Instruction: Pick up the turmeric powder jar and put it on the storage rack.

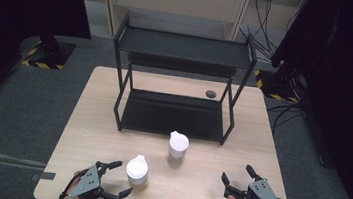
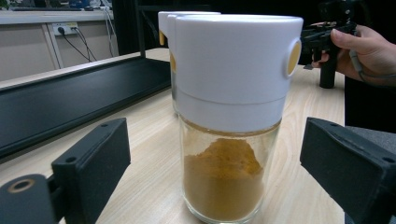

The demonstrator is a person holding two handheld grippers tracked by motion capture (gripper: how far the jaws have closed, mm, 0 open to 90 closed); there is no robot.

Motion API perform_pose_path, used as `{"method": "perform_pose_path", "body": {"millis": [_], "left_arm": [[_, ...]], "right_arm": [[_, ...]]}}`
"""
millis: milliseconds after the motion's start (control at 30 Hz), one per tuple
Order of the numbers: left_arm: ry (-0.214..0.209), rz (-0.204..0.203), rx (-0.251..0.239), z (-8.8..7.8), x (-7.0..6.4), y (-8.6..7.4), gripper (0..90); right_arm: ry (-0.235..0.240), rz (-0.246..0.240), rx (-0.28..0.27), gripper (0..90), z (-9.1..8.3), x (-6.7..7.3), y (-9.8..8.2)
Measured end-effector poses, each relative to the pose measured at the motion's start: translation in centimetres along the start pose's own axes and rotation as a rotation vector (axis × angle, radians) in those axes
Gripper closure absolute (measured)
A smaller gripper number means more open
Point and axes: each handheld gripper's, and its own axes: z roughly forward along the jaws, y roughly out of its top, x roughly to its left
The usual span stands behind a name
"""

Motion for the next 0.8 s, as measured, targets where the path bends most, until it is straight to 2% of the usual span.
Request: {"method": "perform_pose_path", "body": {"millis": [433, 800], "left_arm": [[-0.012, 0.012, -0.010, 0.6, -0.8, 0.5, 8.1], [0.015, 0.021, -0.012, 1.4, -1.7, 1.1, 8.5]], "right_arm": [[0.000, 0.008, 0.000, 5.7, 0.0, -0.1, 0.0], [-0.002, 0.007, 0.002, 5.7, 0.0, 0.0, 0.0]]}}
